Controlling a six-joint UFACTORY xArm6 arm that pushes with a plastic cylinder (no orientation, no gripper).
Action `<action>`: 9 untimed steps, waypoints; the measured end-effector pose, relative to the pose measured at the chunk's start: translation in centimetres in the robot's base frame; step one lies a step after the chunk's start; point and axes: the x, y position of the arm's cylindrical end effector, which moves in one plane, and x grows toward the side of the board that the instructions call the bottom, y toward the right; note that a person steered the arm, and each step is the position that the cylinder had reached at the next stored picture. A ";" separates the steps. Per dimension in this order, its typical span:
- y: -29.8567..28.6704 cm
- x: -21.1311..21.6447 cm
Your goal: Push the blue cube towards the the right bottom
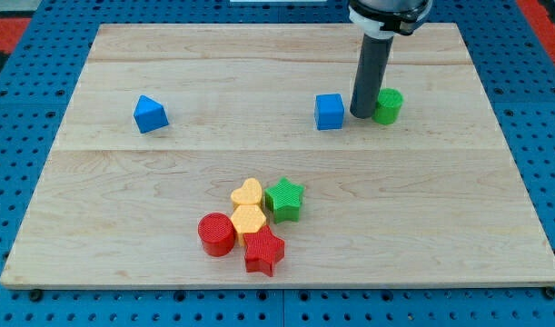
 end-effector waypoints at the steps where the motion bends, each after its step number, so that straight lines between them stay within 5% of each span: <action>1: -0.5 -6.6; 3: -8.8 -2.0; 4: -6.3 -0.6; 5: -5.1 -3.7; 7: 1.5 5.7; 8: -0.2 8.6; 9: -0.1 6.0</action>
